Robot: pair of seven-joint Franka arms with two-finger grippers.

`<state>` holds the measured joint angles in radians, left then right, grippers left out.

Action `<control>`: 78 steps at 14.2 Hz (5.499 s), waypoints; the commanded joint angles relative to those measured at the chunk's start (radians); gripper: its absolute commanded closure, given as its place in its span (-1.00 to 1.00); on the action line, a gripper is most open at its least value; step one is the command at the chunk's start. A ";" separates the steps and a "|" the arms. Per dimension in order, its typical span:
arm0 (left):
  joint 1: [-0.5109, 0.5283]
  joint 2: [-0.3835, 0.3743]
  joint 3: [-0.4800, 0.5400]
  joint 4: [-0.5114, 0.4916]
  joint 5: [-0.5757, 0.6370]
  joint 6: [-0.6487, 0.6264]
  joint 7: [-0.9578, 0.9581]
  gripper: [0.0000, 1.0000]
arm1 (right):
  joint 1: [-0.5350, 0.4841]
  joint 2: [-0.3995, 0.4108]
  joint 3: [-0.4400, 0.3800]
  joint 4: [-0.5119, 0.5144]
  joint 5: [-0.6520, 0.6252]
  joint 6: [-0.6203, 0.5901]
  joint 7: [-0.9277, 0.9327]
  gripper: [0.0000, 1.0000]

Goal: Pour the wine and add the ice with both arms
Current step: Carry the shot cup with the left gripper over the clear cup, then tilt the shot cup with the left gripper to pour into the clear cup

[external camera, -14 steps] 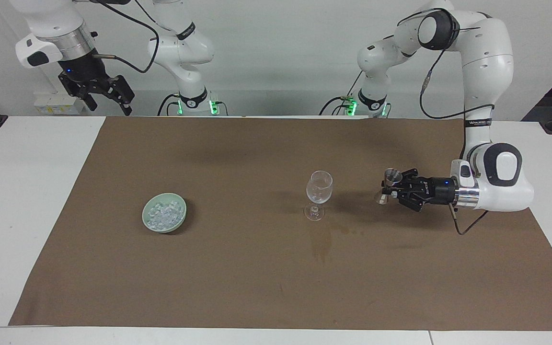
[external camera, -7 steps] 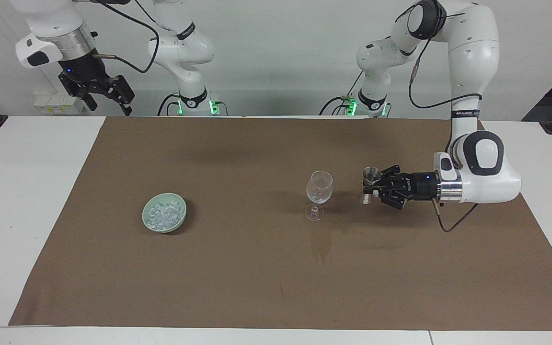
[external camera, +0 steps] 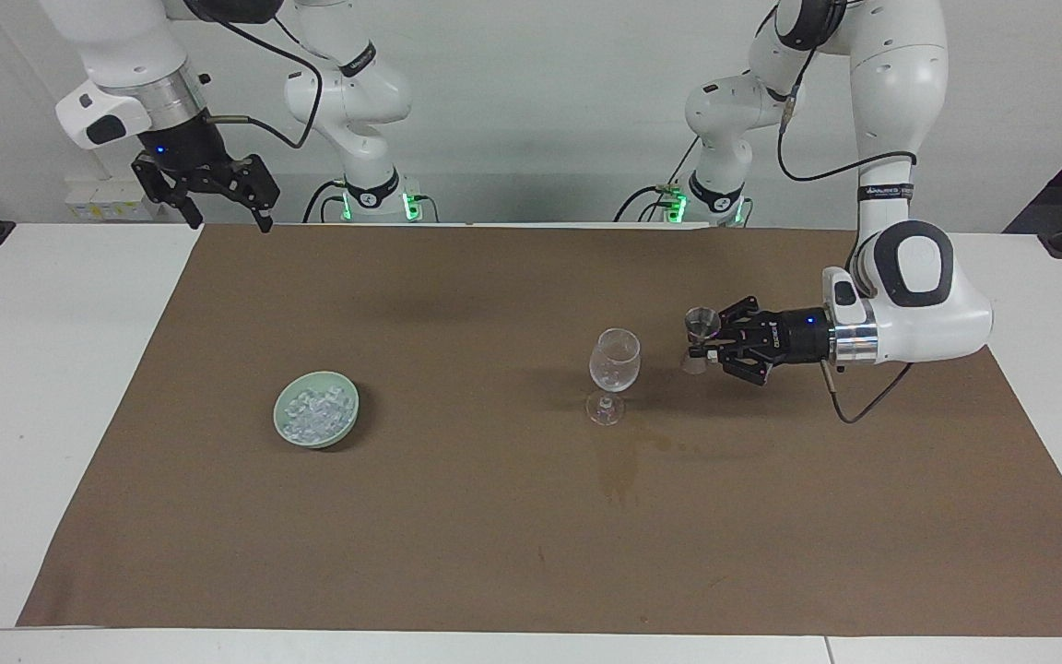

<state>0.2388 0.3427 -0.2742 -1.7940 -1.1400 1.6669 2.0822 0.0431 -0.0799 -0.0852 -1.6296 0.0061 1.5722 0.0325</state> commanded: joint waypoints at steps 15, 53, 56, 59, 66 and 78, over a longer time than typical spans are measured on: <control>-0.136 -0.143 0.027 -0.082 0.075 0.228 -0.128 1.00 | -0.002 0.043 0.015 -0.213 0.021 0.293 -0.117 -1.00; -0.291 -0.186 0.030 0.012 0.539 0.326 -0.562 1.00 | -0.017 -0.005 -0.004 -0.015 0.014 -0.034 -0.013 -1.00; -0.299 -0.186 0.030 0.013 0.589 0.326 -0.579 1.00 | -0.017 -0.005 -0.004 -0.016 0.014 -0.034 -0.013 -1.00; -0.312 -0.186 0.032 0.013 0.614 0.326 -0.596 1.00 | -0.017 -0.005 -0.005 -0.016 0.014 -0.035 -0.011 -1.00; -0.329 -0.186 0.030 0.036 0.729 0.324 -0.715 1.00 | -0.017 -0.009 -0.011 -0.022 0.015 -0.034 -0.011 -1.00; -0.383 -0.179 0.030 0.067 0.868 0.318 -0.850 1.00 | -0.017 -0.017 -0.016 -0.036 0.018 -0.029 -0.009 -1.00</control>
<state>-0.1159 0.1673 -0.2621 -1.7430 -0.3052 1.9864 1.2647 0.0358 -0.0702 -0.1023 -1.6389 0.0061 1.5444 0.0111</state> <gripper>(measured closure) 0.771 0.000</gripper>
